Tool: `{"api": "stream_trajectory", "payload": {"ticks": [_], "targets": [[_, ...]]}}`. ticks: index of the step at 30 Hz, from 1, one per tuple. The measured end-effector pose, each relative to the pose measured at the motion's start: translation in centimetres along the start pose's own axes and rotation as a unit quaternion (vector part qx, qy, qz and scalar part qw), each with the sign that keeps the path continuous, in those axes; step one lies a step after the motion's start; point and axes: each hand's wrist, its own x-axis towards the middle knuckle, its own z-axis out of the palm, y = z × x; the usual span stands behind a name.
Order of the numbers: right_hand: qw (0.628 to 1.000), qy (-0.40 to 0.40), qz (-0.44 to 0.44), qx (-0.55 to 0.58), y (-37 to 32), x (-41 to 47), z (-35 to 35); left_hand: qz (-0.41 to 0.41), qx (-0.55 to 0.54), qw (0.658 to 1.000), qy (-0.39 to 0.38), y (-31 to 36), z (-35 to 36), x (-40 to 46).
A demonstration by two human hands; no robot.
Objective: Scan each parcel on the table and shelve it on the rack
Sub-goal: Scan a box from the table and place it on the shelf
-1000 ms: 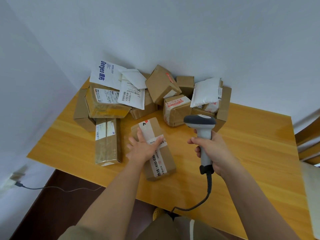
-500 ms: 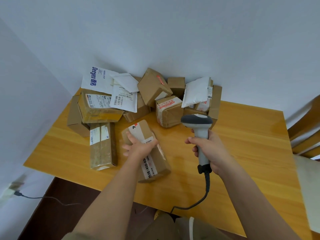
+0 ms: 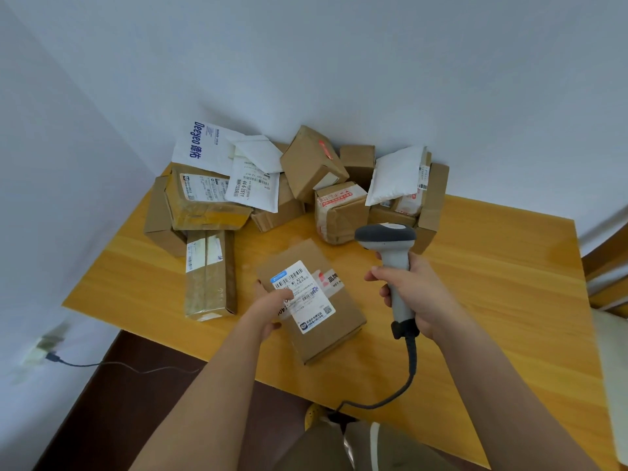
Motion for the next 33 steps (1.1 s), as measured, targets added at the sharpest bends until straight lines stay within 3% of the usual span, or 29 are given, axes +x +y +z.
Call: {"api": "stream_trajectory", "payload": {"ticks": [7,12,16,27,33], "targets": [[0.993,-0.086,0.018,-0.079,-1.0,-1.0,0.8,-0.019,0.126,0.992,0.01,-1.0,0.7,-0.8],[0.987,-0.132,0.01,-0.094,-2.2,-1.8,1.8,0.005,0.062,0.998,0.002,-2.0,1.2,-0.3],[0.981,-0.162,-0.008,-0.105,-3.2,-2.6,2.5,0.042,0.091,0.995,0.023,-2.0,1.5,0.2],[0.984,-0.148,-0.008,-0.095,-4.6,-4.6,3.0,0.071,0.117,0.99,0.019,-2.5,1.9,0.2],[0.985,-0.141,-0.022,-0.093,-4.8,-5.4,2.6,0.011,0.073,0.997,-0.005,-2.3,2.0,0.1]]}}
